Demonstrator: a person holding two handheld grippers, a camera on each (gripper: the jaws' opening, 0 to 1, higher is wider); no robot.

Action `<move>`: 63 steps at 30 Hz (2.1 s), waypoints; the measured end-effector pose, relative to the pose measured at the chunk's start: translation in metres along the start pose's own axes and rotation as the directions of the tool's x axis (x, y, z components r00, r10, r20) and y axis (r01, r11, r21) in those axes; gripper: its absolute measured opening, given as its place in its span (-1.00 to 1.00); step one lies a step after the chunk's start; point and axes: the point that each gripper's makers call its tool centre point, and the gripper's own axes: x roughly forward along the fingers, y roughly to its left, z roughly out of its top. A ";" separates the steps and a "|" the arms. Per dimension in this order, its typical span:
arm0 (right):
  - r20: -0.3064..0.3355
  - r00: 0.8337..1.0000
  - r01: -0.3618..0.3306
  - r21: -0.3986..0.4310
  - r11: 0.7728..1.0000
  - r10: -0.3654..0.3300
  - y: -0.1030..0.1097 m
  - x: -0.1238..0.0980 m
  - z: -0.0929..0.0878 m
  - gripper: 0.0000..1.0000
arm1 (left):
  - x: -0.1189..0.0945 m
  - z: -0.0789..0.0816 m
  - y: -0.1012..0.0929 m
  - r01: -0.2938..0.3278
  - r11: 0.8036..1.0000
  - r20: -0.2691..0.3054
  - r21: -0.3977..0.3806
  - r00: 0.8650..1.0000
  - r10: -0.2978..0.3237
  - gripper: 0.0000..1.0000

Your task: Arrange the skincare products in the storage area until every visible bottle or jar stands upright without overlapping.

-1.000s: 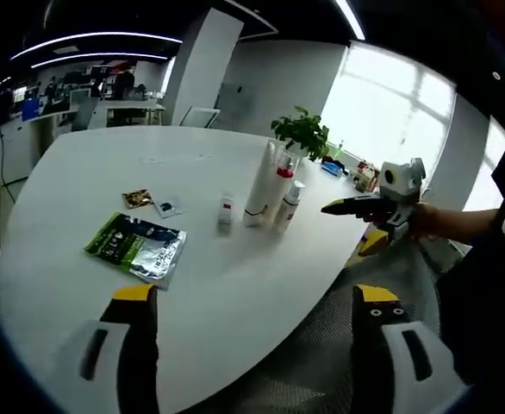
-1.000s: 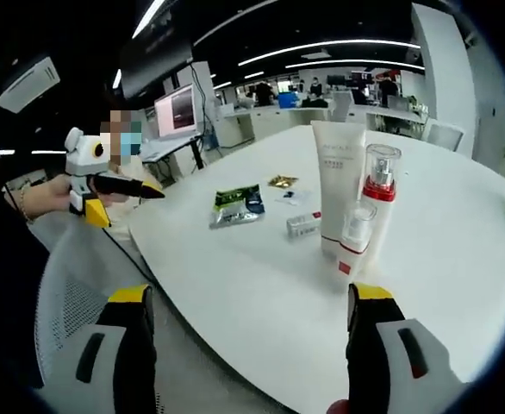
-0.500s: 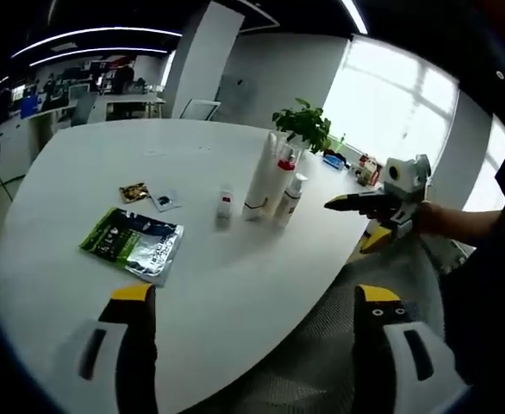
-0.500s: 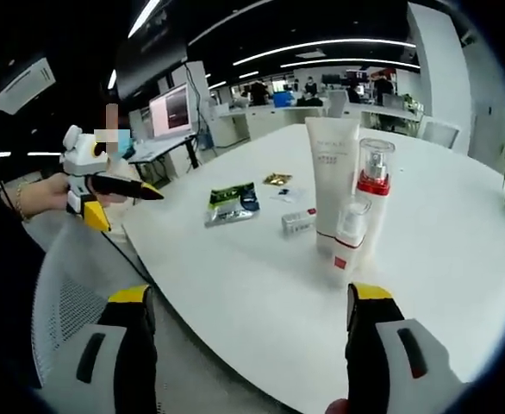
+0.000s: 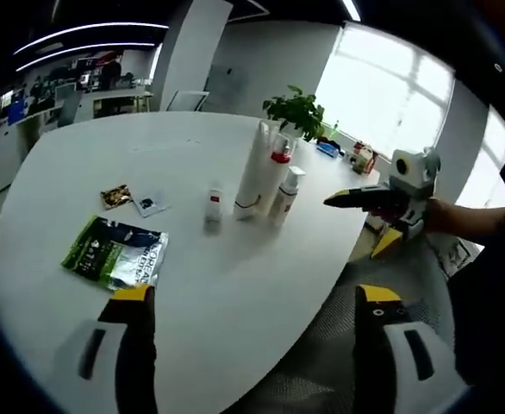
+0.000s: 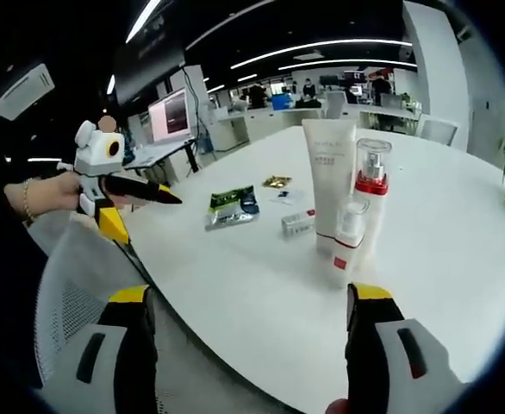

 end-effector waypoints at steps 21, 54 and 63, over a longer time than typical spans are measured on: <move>-0.009 1.000 -0.007 0.022 1.000 0.007 -0.001 0.000 -0.002 0.79 | 0.087 0.029 0.024 0.013 0.998 -0.145 0.060 0.989 -0.004 0.55; -0.011 1.000 0.008 0.049 0.999 -0.007 -0.007 0.004 -0.003 0.74 | 0.186 0.056 0.076 -0.078 0.985 -0.235 0.156 0.965 0.114 -0.20; -0.003 1.000 0.028 0.063 0.998 -0.028 -0.012 0.002 -0.002 0.74 | 0.199 0.051 0.083 -0.077 0.983 -0.272 0.167 0.955 0.121 -0.33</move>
